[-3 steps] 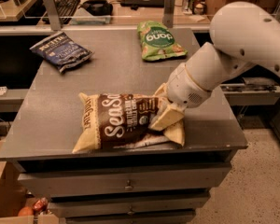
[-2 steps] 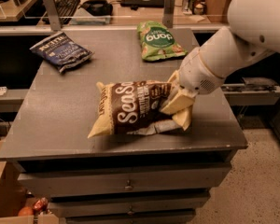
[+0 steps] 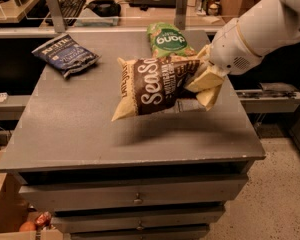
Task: Move brown chip bag near blue chip bag
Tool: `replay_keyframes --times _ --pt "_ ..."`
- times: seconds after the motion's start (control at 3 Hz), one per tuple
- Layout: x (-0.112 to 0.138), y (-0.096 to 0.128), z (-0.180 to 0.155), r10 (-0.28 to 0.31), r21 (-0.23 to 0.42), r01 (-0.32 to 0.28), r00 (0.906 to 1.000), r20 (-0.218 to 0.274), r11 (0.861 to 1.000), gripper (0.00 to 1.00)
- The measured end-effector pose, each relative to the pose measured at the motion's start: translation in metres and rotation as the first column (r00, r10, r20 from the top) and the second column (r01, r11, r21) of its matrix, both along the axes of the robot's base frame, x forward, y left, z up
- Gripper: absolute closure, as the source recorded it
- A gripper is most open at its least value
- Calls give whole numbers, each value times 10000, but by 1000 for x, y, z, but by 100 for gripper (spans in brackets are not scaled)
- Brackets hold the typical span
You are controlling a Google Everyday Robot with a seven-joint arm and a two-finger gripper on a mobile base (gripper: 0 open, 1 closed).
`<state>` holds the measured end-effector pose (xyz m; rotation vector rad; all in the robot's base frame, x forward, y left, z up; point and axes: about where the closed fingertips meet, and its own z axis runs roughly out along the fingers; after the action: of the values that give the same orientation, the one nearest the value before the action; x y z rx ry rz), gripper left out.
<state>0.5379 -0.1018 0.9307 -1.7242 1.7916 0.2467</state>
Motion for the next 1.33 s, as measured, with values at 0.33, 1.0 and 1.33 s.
replay_keyframes --times 0.33,1.0,1.33 --pt "9 10 3 10 161 -11 10000 70 9999 100" --pt "93 45 34 -902 1075 805 9920 887 9909 100" --pt "164 77 42 -2038 1666 1854 9738 1007 9684 100"
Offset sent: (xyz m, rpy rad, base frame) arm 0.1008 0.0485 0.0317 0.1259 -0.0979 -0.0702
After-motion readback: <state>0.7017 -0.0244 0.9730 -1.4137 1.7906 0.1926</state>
